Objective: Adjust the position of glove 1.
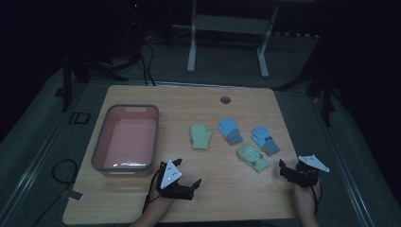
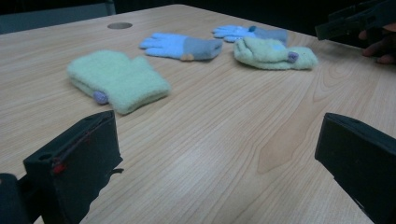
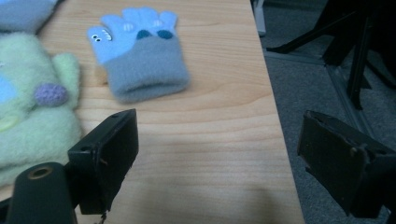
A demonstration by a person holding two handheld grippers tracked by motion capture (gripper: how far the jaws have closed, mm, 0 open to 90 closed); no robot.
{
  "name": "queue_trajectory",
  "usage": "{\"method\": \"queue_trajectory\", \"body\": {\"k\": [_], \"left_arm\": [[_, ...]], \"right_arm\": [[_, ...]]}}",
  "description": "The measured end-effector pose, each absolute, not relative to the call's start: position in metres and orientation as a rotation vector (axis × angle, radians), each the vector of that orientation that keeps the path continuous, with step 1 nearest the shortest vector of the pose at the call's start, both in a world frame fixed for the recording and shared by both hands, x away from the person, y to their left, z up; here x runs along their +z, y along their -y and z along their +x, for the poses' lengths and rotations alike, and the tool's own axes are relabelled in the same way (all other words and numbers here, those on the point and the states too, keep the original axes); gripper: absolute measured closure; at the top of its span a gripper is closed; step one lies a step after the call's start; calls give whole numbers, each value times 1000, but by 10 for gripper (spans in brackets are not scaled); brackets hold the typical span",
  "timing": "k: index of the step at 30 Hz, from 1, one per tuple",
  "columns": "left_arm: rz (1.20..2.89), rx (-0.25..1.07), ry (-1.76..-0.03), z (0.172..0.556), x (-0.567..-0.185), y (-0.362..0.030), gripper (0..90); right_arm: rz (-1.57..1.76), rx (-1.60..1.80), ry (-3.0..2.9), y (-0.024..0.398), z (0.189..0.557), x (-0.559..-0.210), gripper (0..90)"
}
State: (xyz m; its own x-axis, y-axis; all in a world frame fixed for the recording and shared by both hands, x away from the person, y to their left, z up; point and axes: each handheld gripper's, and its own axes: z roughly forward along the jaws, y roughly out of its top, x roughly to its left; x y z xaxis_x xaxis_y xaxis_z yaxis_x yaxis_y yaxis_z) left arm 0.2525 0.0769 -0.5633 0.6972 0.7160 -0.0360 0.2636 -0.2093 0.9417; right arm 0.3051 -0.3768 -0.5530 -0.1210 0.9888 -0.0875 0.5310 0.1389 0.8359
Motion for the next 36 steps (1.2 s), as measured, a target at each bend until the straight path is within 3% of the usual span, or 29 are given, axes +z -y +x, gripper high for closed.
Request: {"method": "queue_trajectory", "body": {"k": [15,30,34,36], "left_arm": [[1779,491,-780,253,-563,-78,3],[1777,486,-777,253,-563,-78,3],[1778,490,-773,253,-563,-78,3],[1778,489,-773,253,-563,-78,3]], "right_arm": [[1457,844,-1955,368,309,-541,116],[1406,922,-2041,348,324,-495,126],[1437,1018,-2079,343,329,-486,204],[1432,1034,-2068,339,331,-482,199]]}}
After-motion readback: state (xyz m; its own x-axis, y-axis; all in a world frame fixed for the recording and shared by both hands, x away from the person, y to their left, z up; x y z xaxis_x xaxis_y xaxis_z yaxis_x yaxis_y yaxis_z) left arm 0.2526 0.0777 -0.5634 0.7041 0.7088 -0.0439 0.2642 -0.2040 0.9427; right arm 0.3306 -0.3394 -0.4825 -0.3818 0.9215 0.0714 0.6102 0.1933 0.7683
